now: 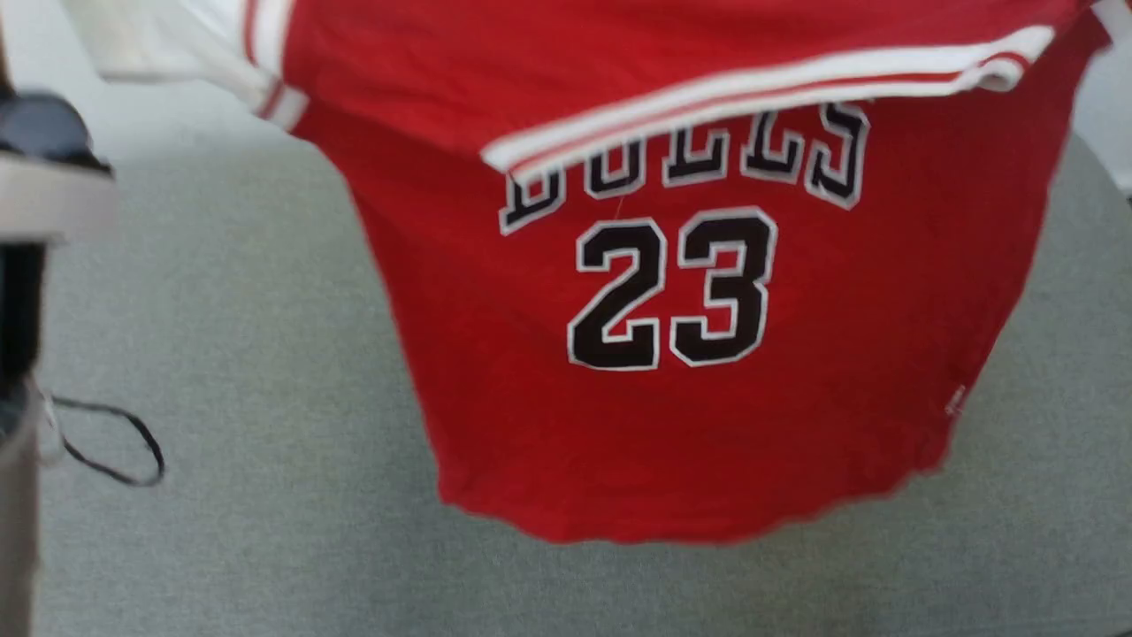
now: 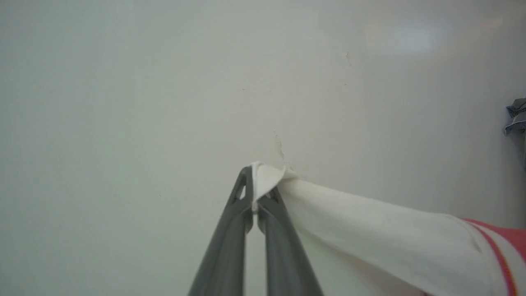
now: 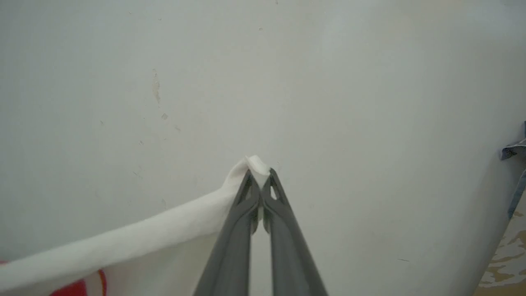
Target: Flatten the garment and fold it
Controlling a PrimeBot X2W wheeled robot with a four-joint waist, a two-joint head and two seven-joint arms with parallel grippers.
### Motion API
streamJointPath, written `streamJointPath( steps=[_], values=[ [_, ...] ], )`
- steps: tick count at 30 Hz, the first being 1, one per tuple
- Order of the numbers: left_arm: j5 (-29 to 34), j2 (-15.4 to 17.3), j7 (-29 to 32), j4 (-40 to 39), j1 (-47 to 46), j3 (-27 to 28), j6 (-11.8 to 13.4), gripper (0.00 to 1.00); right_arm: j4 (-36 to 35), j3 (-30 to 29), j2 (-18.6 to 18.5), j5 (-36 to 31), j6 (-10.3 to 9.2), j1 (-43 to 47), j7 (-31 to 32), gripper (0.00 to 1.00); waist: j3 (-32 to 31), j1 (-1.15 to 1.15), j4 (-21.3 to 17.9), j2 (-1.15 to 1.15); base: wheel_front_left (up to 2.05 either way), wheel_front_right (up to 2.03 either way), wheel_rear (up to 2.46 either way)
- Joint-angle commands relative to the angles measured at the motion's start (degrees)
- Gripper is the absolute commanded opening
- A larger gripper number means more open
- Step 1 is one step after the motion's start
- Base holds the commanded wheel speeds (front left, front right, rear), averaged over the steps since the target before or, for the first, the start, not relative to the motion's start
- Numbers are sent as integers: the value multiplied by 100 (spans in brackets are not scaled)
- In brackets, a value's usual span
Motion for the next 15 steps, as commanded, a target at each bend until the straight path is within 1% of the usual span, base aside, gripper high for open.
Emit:
streamJointPath(
  steps=[1,3,8,11,15],
  values=[
    [-36,69,36,135,-222,1,-62,0,87,65,17,-50,28,-179,-38,0,395,0,-61,0,0,0,0],
    [-18,167,107,362,-559,-44,-152,0,257,174,-7,-115,28,-466,-106,0,672,0,-89,0,0,0,0],
    [-62,261,201,1152,-1610,-187,-402,0,935,427,-109,-386,28,-1333,-487,0,1412,0,-117,0,0,0,0],
    [-21,284,126,1736,-2345,-302,-593,0,1505,483,-44,-474,28,-1998,-768,0,1883,0,-129,0,0,0,0],
    [168,212,-143,2625,-3351,-473,-736,0,2345,525,84,-769,28,-2896,-1260,0,2409,0,-130,0,0,0,0]
  ],
)
